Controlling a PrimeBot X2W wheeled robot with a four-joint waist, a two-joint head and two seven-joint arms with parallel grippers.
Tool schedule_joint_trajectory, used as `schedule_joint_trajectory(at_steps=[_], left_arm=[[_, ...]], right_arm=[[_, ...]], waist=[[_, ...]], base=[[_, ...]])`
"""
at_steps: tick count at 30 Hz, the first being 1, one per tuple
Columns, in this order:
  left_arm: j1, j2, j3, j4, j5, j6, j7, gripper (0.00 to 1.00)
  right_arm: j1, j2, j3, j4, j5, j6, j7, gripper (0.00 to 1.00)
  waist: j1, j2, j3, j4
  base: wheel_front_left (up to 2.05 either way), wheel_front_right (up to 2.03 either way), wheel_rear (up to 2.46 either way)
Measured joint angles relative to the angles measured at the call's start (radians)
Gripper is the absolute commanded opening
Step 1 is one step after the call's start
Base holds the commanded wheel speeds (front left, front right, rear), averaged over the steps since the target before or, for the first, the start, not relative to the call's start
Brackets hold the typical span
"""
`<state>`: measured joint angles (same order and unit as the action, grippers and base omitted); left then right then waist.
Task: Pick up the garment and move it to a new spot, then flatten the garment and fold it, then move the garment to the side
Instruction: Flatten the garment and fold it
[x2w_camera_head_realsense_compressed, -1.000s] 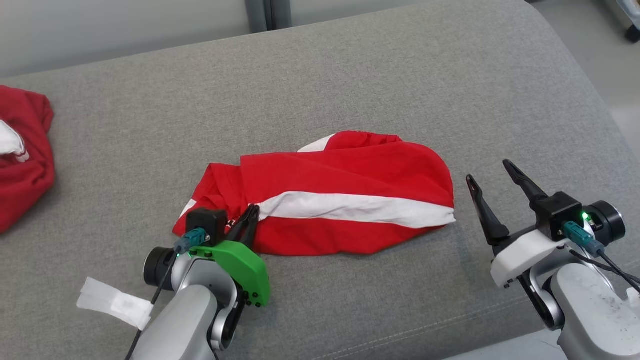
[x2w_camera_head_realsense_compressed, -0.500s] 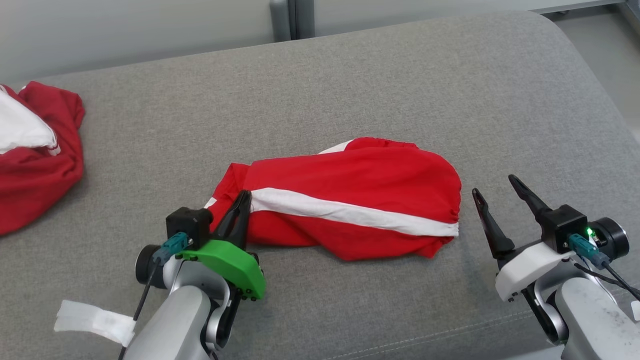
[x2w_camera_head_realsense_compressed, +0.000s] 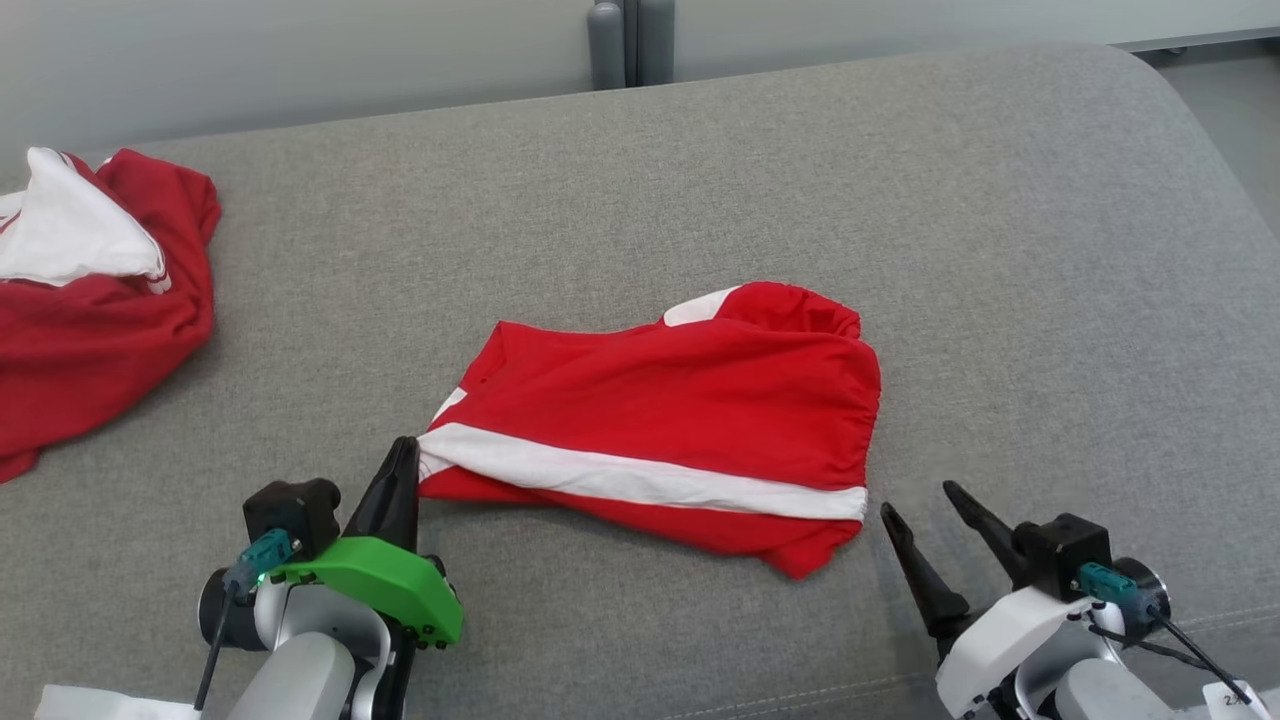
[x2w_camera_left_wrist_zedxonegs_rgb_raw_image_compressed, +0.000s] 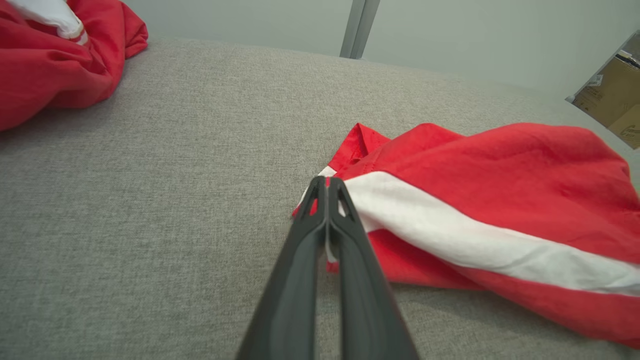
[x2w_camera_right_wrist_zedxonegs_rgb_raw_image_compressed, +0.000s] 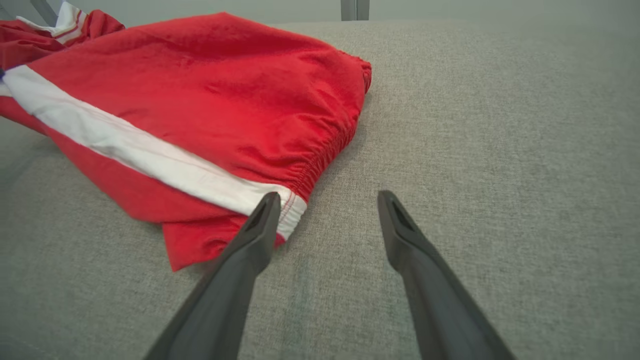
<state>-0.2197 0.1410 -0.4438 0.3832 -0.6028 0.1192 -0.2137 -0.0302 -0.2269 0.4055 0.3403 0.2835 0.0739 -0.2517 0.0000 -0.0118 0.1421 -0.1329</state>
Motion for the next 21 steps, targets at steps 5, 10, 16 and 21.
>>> schedule_joint_trajectory(at_steps=[5,10,16,21], left_arm=[[0.000,-0.004,-0.001,-0.012,0.003,0.000,0.000,0.00],[0.000,-0.003,0.007,-0.017,0.011,0.000,0.000,0.00],[0.001,-0.003,0.022,-0.021,0.021,0.000,0.002,0.00],[0.002,-0.003,0.031,-0.021,0.026,0.000,0.003,0.00]], right_arm=[[-0.001,0.035,0.008,0.031,0.044,0.014,0.000,1.00],[-0.006,0.066,-0.002,0.077,0.098,0.023,0.000,1.00],[-0.056,0.072,-0.003,0.106,0.126,0.035,0.000,1.00],[-0.082,0.082,-0.005,0.123,0.151,0.040,0.000,1.00]], waist=[[0.0000,0.0000,0.010,0.009],[0.0000,0.0000,0.024,0.025],[0.0000,0.0000,0.043,0.048],[0.0000,0.0000,0.056,0.062]], base=[[0.00,0.00,0.00],[0.00,0.00,0.00],[0.00,0.00,0.00],[0.00,0.00,0.00]])
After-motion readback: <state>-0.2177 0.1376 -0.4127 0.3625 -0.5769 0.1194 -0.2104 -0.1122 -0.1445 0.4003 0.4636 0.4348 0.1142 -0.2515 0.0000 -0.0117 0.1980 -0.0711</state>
